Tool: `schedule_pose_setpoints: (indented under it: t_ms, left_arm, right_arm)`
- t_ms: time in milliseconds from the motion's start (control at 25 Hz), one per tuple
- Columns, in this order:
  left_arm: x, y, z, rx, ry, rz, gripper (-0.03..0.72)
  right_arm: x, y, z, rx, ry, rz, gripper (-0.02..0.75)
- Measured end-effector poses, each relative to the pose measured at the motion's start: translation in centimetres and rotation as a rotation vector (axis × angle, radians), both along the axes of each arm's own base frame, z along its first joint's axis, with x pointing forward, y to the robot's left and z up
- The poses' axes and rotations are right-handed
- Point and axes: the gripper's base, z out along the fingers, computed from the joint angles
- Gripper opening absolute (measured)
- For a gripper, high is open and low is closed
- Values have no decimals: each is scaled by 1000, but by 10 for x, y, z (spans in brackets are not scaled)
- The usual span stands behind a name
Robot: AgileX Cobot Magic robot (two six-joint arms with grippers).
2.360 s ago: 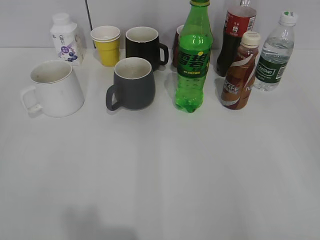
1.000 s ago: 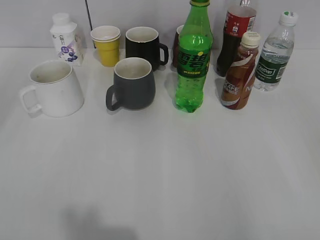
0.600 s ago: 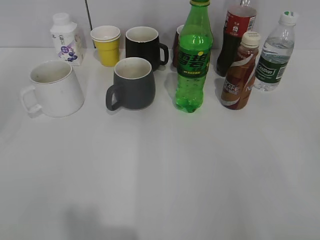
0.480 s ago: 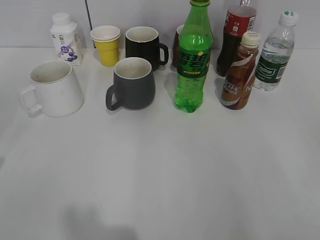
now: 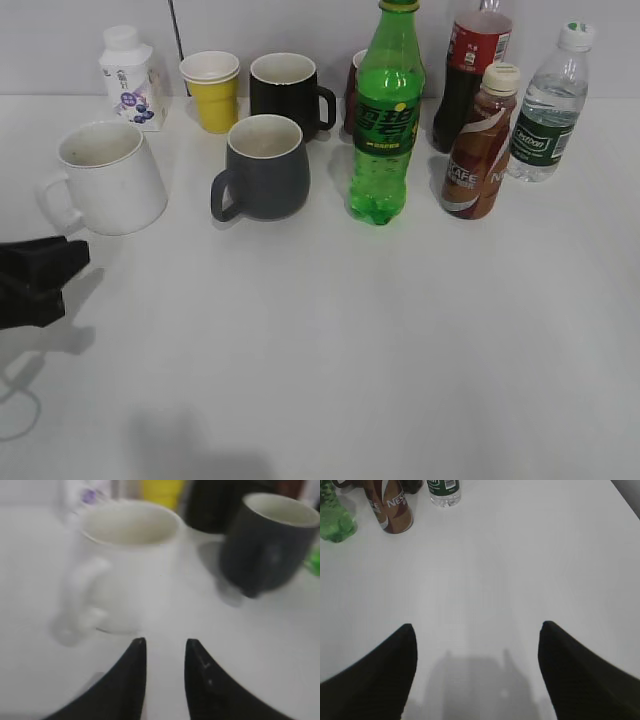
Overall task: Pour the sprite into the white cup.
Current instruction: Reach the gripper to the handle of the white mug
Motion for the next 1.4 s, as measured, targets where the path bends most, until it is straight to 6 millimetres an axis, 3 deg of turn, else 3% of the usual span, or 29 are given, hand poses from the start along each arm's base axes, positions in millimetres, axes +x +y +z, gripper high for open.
schedule_pose_setpoints:
  t_ms: [120, 200, 440, 800, 1400]
  left_arm:
    - [4, 1, -16, -62, 55, -53, 214]
    - [6, 12, -22, -82, 79, -32, 214]
    - [21, 38, -12, 9, 23, -103, 230]
    - [55, 50, 6, 142, -29, -126, 388]
    - [82, 52, -8, 119, -7, -140, 379]
  right_arm:
    - [0, 0, 0, -4, 0, -3, 567]
    - [0, 0, 0, -4, 0, -3, 567]
    - [0, 0, 0, -4, 0, -3, 567]
    - [0, 0, 0, 0, 0, 0, 567]
    - [0, 0, 0, 0, 0, 0, 567]
